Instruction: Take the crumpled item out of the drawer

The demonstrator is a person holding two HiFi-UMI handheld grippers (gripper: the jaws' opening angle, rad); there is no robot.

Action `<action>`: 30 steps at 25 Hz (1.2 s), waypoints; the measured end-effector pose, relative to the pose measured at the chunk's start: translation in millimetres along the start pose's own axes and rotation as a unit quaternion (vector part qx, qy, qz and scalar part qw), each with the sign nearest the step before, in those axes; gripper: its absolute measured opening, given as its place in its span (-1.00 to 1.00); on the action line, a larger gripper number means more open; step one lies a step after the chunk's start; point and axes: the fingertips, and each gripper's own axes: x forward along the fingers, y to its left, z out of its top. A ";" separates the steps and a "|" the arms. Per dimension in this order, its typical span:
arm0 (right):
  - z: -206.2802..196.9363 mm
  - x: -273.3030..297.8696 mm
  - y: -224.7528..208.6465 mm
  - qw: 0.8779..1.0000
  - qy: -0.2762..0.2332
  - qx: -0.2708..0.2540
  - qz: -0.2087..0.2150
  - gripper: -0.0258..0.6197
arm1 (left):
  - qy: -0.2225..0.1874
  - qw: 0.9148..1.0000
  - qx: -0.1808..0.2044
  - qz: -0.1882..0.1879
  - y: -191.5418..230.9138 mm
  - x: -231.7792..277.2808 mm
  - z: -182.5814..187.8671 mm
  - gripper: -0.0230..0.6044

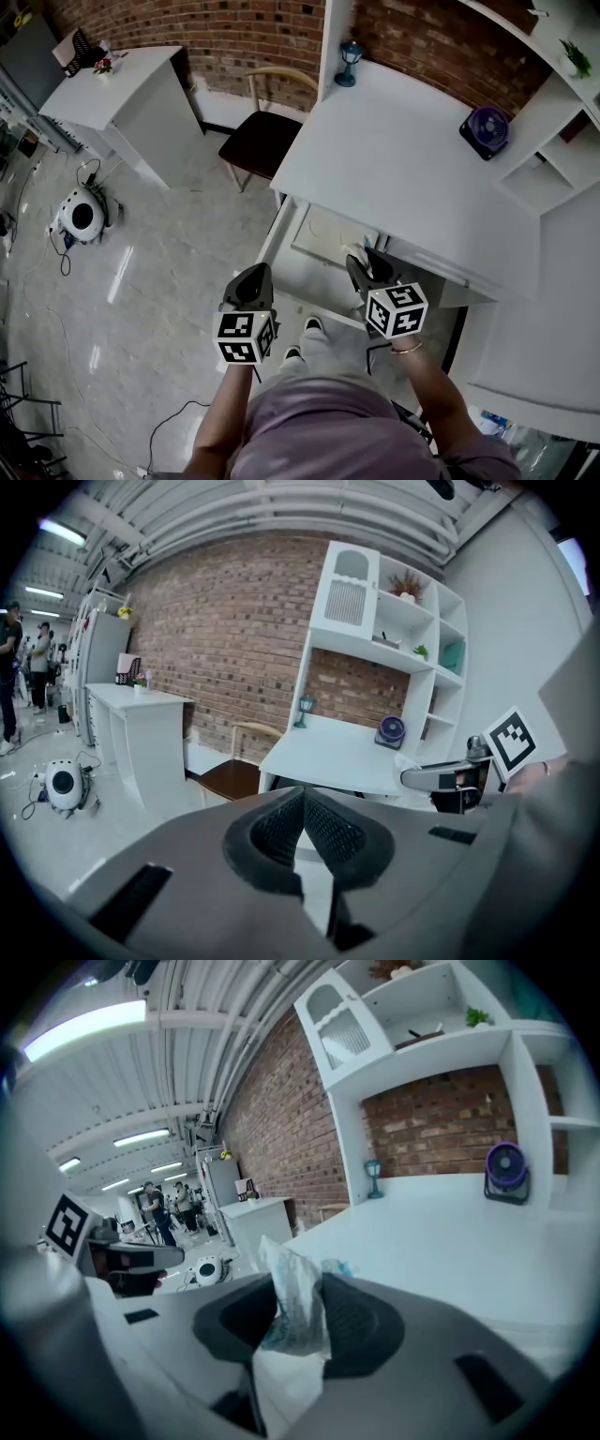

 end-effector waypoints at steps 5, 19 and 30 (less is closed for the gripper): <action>20.3 -24.0 5.9 0.999 -0.040 0.013 -0.002 -0.45 | -0.004 1.000 0.007 -0.010 -7.8 0.7 2.7 -0.93; 47.0 -80.1 20.3 0.993 -0.110 0.049 -0.011 -0.45 | -0.007 0.999 0.015 -0.033 -22.6 -3.1 9.5 -0.93; 55.3 -105.2 24.8 0.987 -0.148 0.054 -0.027 -0.50 | -0.005 0.999 0.017 -0.043 -26.7 -7.8 7.5 -0.93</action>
